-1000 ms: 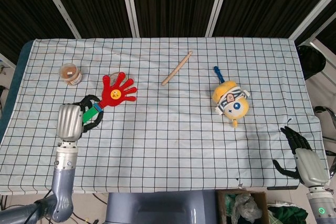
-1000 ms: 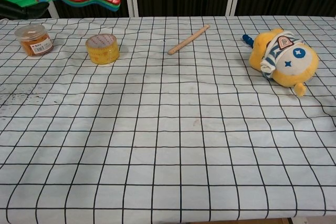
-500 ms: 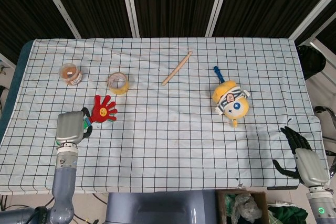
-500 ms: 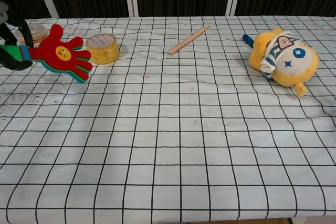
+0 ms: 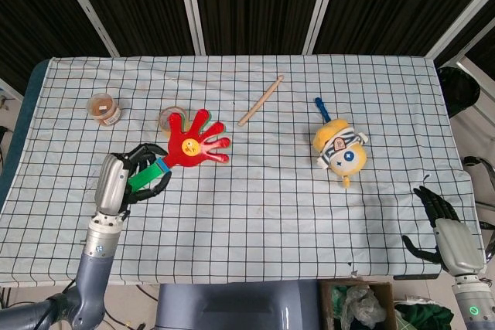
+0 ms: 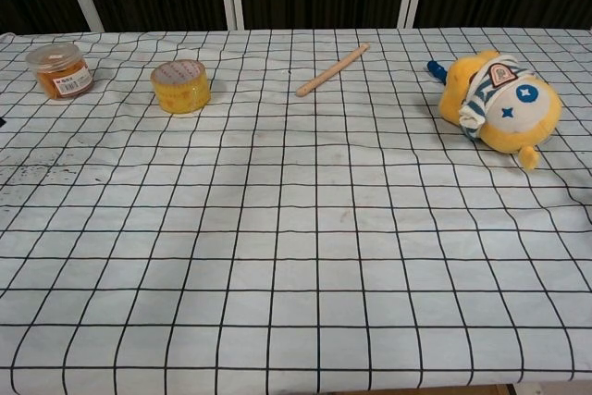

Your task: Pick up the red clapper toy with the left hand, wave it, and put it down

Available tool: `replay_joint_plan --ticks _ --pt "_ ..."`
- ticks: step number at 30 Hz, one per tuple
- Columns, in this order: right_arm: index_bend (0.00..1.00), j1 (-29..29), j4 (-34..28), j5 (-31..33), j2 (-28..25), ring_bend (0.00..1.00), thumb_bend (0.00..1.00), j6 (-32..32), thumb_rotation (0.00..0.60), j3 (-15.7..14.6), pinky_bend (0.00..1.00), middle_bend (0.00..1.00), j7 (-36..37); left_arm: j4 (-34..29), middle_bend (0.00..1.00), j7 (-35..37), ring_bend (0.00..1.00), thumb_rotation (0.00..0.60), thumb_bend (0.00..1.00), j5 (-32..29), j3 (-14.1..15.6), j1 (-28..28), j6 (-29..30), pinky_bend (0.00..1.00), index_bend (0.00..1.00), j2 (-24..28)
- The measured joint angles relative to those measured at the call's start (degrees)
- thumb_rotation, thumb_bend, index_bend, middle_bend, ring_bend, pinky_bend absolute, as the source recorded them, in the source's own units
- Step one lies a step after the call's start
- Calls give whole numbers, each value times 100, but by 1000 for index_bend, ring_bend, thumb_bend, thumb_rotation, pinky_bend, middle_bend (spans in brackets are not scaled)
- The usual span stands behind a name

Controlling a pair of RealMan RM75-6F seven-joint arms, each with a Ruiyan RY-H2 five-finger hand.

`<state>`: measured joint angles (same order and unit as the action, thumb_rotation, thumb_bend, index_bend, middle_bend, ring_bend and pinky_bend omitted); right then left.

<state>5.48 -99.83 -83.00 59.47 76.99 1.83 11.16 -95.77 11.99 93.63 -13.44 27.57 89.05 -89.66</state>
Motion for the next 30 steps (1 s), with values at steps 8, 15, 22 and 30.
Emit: replay_joint_plan --ticks 8,15,22,30 --pt "0 2 -4 9 1 0 287 -11 600 -1 56 0 -1 841 843 648 784 600 560 648 234 18 323 956 635 -152" --pt "0 3 -10 18 -4 0 287 -16 600 2 56 0 9 399 838 -886 779 600 559 -370 216 -38 -408 956 634 36" --pt "0 10 -29 24 -19 0 287 -47 600 -5 56 0 32 -304 833 -3375 773 600 558 -1986 83 -63 -918 956 633 204" --pt "0 9 -36 37 -19 0 287 -49 600 -3 56 0 21 -632 810 -4110 755 600 558 -2763 -1 74 -1446 951 621 283"
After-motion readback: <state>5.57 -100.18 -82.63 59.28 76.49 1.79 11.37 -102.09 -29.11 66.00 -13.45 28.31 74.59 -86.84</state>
